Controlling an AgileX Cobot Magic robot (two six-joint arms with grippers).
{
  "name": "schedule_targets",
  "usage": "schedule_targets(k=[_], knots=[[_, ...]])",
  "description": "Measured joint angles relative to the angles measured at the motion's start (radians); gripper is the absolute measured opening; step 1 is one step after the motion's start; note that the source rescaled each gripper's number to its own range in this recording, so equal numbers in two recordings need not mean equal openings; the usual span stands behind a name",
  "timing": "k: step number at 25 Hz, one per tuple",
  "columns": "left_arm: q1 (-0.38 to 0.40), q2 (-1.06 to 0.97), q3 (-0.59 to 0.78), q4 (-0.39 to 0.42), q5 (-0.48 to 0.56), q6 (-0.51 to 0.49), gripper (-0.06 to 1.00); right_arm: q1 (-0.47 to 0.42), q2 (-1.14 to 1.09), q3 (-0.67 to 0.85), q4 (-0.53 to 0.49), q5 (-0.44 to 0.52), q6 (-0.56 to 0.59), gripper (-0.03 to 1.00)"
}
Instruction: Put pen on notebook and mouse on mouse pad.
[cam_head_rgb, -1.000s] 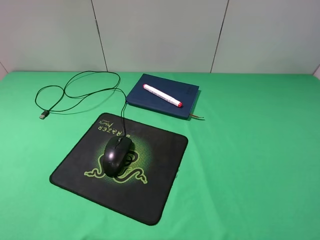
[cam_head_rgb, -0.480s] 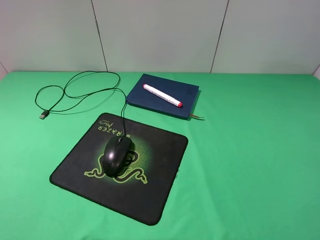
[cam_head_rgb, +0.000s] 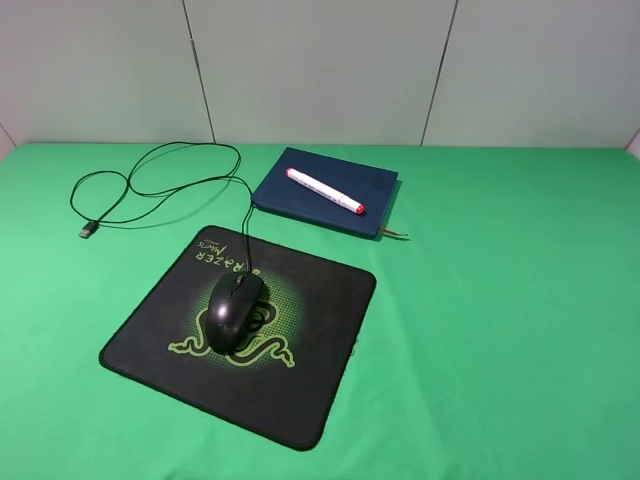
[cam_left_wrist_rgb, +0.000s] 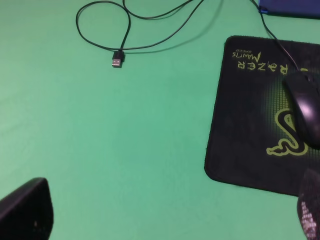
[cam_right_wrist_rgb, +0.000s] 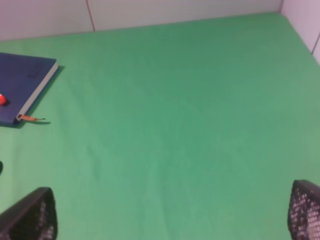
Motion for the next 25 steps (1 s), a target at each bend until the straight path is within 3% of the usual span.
schedule_targets(k=[25], knots=[[0.0, 0.0, 0.0, -0.001, -0.001, 0.0, 0.96, 0.007, 0.0, 0.033, -0.02, -0.049, -0.026, 1.0]])
